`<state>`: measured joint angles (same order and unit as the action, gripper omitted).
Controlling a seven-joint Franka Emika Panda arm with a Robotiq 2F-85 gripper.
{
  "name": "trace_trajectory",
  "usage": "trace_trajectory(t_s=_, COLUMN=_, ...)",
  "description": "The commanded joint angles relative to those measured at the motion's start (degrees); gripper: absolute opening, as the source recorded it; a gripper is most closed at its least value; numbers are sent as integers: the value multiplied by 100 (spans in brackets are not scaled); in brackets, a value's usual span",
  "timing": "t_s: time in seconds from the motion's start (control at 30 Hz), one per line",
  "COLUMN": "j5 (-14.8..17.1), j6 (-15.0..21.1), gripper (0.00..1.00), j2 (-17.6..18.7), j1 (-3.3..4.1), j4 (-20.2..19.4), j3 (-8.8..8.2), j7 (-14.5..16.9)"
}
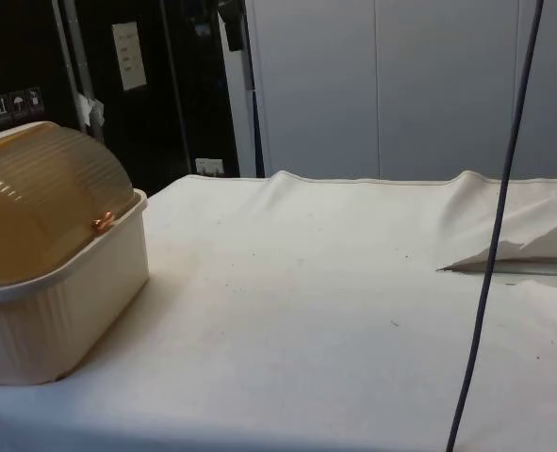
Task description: Open the lid, then close it.
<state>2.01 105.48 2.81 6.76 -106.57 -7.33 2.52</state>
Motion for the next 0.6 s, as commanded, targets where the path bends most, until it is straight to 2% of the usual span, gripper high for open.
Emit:
trace_trajectory(t_s=0.0, j5=0, j6=0, gripper=98, j2=0, j1=0, j4=0, j3=0, j7=0)
trace_trajectory(t_s=0.03, j5=6, j6=0, gripper=98, j2=-17, j1=0, j4=-17, j3=0, j7=6)
trace_trajectory(t_s=0.1, j5=6, j6=0, gripper=89, j2=-17, j1=6, j4=-23, j3=0, j7=6)
trace_trajectory(t_s=0.13, j5=6, j6=0, gripper=78, j2=-17, j1=6, j4=-23, j3=6, j7=6)
trace_trajectory(t_s=0.17, j5=6, j6=0, gripper=71, j2=-17, j1=6, j4=-23, j3=6, j7=6)
trace_trajectory(t_s=0.27, j5=0, j6=0, gripper=55, j2=0, j1=0, j4=-6, j3=0, j7=6)
trace_trajectory(t_s=0.3, j5=6, j6=0, gripper=55, j2=-23, j1=6, j4=-23, j3=6, j7=6)
trace_trajectory(t_s=0.33, j5=6, j6=0, gripper=50, j2=-23, j1=6, j4=-23, j3=6, j7=6)
trace_trajectory(t_s=0.4, j5=6, j6=0, gripper=30, j2=-23, j1=6, j4=-23, j3=6, j7=6)
trace_trajectory(t_s=0.57, j5=6, j6=0, gripper=3, j2=-23, j1=6, j4=-23, j3=6, j7=6)
